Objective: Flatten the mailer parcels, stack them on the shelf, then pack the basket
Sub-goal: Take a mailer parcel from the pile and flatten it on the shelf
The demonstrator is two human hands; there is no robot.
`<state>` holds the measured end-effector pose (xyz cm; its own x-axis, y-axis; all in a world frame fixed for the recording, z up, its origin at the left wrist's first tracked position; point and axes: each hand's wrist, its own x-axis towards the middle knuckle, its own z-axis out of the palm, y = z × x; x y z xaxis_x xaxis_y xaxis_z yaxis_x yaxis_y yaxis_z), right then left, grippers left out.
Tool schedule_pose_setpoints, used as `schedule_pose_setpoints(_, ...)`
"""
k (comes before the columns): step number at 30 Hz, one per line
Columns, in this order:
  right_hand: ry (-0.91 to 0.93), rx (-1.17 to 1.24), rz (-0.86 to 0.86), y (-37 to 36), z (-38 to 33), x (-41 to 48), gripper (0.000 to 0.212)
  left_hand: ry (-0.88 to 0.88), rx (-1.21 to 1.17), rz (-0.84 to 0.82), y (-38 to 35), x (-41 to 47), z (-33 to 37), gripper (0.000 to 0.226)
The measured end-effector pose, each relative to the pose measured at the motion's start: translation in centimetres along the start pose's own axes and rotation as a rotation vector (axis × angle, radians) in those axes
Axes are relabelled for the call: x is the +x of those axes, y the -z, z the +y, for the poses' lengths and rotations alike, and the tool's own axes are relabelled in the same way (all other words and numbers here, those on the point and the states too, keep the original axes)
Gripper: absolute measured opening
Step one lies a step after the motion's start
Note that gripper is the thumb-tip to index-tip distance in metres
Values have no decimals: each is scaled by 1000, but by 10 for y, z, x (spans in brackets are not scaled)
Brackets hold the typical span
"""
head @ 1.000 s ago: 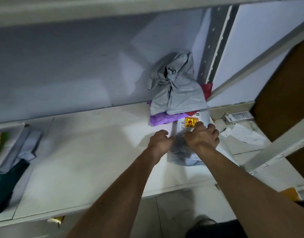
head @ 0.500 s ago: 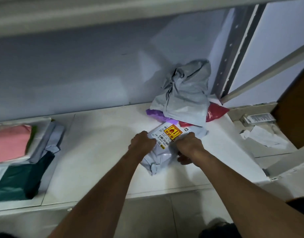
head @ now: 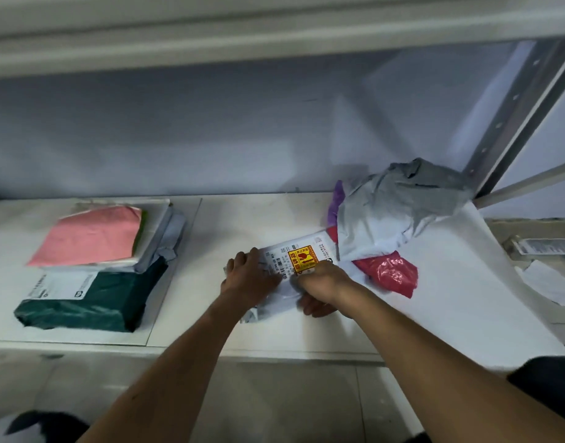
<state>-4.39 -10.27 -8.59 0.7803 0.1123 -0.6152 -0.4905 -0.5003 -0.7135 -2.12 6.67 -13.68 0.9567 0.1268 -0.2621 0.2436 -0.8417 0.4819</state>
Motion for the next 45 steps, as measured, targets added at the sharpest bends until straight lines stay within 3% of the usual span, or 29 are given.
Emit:
schedule_pose_setpoints(3,55,-51,0,-15,-7,5,24,-8,-5,18,11,-2,-22,60)
schedule_pose_setpoints(7,255,-350,258,-25,-10,22,21,3,8,8,24,-5,-39,57)
schedule_pose_setpoints(9,285,-351,331,-23,-8,28,23,-5,29,-4,29,-5,-47,57)
schedule_pose_setpoints(16,108,-106,565,11,1,41,45,37,-38,-9,38,-7,-63,59)
schedule_pose_setpoints(22,16,-78,665,18,8,44,66,64,-61,-4,42,-8,-67,57)
schedule_pose_setpoints(26,-43,-164,628,21,10,44,52,84,-109,-3,43,-8,-67,54)
schedule_pose_setpoints(29,-59,-165,574,16,11,42,54,88,-203,-8,41,-9,-67,51)
schedule_pose_setpoints(31,59,-207,576,8,8,39,52,81,-226,-3,38,-11,-64,50)
schedule_pose_setpoints(34,359,-463,614,-9,3,34,50,75,36,121,36,-17,-56,64)
schedule_pose_setpoints(38,611,-789,487,-31,-2,38,55,-188,241,196,20,-21,-38,59)
schedule_pose_setpoints(42,676,-976,390,-47,6,52,57,-321,269,152,-6,-18,-22,53)
schedule_pose_setpoints(45,637,-1056,396,-53,20,60,66,-358,381,137,-13,-17,-29,71)
